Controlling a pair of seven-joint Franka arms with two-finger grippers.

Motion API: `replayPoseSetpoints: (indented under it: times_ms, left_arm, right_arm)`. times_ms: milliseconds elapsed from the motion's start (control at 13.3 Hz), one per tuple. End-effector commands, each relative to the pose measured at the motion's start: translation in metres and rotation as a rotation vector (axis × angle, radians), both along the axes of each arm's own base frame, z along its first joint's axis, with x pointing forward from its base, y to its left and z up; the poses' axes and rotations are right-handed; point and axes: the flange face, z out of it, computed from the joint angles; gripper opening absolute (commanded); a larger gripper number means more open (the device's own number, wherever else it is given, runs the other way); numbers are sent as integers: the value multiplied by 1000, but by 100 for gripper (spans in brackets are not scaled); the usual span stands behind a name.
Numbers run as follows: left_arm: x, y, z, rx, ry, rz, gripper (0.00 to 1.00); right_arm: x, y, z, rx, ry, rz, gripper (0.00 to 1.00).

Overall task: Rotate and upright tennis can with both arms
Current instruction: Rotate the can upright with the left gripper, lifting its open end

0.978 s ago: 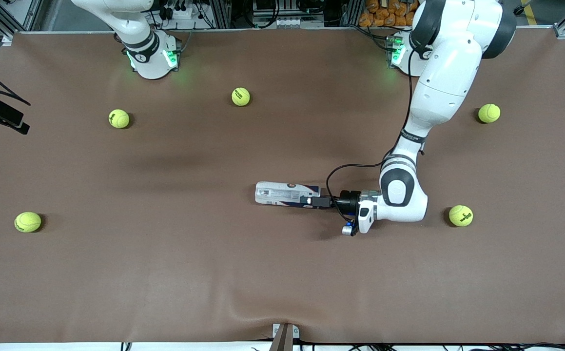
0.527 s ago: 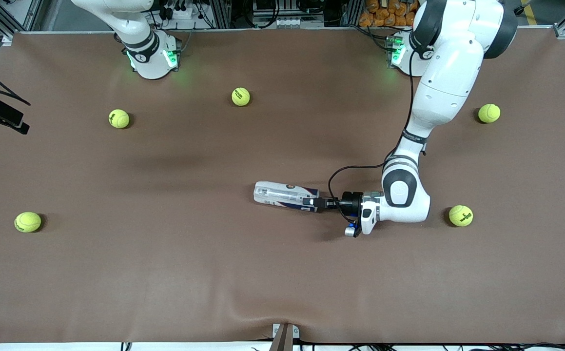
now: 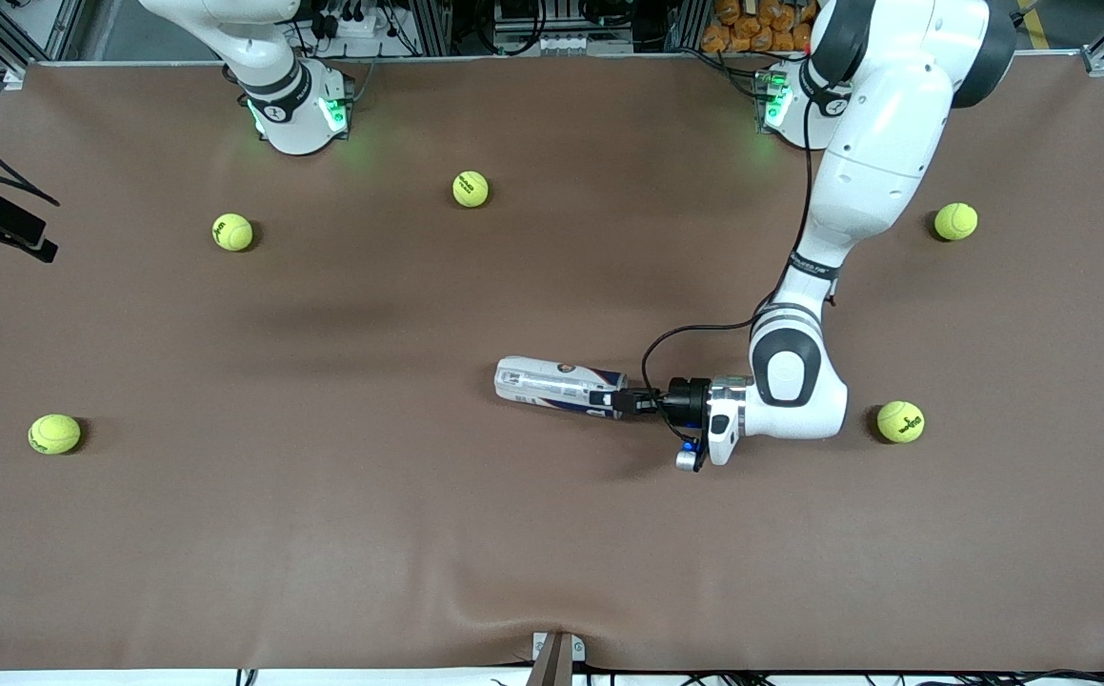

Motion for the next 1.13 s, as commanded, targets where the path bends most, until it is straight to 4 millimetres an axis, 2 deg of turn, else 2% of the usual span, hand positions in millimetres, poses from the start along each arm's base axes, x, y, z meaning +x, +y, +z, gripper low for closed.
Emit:
replayPoseSetpoints:
  times_ms: [0, 301, 602, 677, 828, 1054]
  left_arm:
    - [5, -4, 51, 85, 29, -26, 0]
    - [4, -14, 111, 290, -27, -122, 0]
    - [-17, -52, 175, 540, -54, -133, 0]
    - [-18, -63, 199, 607, -95, -121, 0]
    - [-18, -71, 218, 734, -118, -91, 0]
    - [-31, -97, 235, 857, -192, -84, 0]
  right_arm:
    - [3, 5, 2, 10, 6, -4, 100]
    - [5, 10, -2, 11, 19, 3, 100]
    - [5, 10, -2, 10, 20, 3, 100]
    - [5, 10, -2, 11, 19, 3, 100]
    - [5, 10, -2, 11, 19, 3, 100]
    - [5, 11, -3, 11, 21, 5, 100]
